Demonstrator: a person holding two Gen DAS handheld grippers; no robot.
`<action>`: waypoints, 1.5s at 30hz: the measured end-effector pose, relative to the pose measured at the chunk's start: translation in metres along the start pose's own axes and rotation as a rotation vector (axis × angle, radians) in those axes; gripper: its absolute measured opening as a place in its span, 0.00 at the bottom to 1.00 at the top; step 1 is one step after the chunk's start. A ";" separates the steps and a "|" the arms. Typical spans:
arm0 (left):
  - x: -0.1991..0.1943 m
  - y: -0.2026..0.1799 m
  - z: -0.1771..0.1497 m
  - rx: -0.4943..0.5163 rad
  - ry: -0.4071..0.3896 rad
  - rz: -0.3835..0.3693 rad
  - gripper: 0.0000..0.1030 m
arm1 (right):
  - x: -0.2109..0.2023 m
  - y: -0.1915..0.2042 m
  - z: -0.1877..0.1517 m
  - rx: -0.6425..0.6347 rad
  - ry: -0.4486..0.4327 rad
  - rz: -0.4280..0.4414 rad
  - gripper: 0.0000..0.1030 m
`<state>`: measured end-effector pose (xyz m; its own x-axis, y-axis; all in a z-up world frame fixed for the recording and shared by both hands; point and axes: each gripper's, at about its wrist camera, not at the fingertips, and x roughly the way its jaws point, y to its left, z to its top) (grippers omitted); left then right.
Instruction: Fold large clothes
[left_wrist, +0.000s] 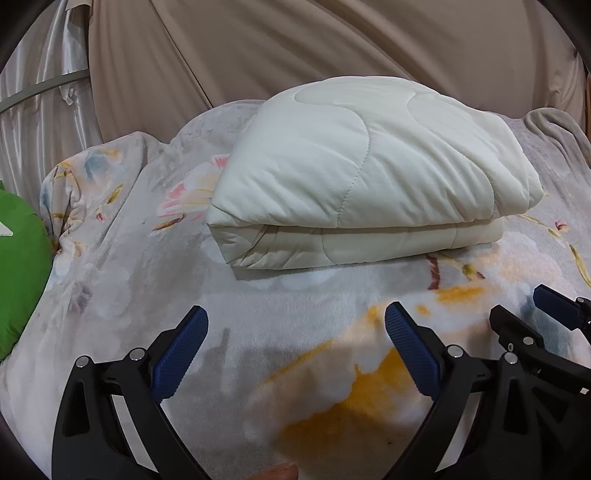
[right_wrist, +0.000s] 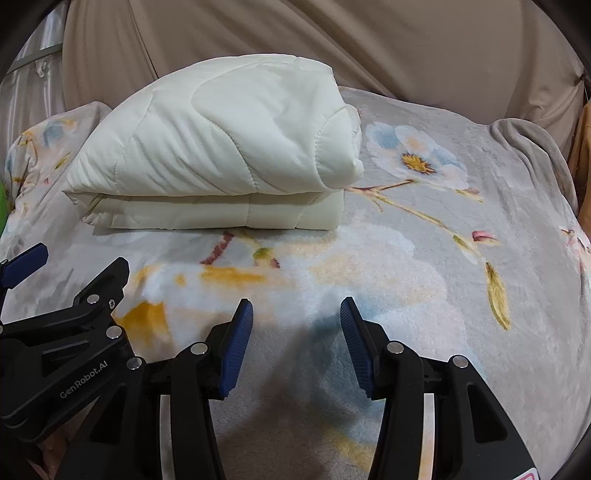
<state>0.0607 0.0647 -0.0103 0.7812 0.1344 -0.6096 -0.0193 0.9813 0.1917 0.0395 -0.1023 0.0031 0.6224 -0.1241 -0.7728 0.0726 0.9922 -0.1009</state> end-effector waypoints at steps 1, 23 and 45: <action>0.000 0.000 0.000 0.000 0.000 0.000 0.92 | 0.000 0.000 0.000 0.000 0.000 0.000 0.47; 0.002 0.001 0.001 -0.005 0.006 -0.007 0.92 | -0.001 -0.004 0.000 -0.002 -0.004 -0.006 0.47; 0.002 0.002 0.001 -0.006 0.002 -0.015 0.91 | -0.002 -0.003 0.000 -0.002 -0.011 -0.024 0.47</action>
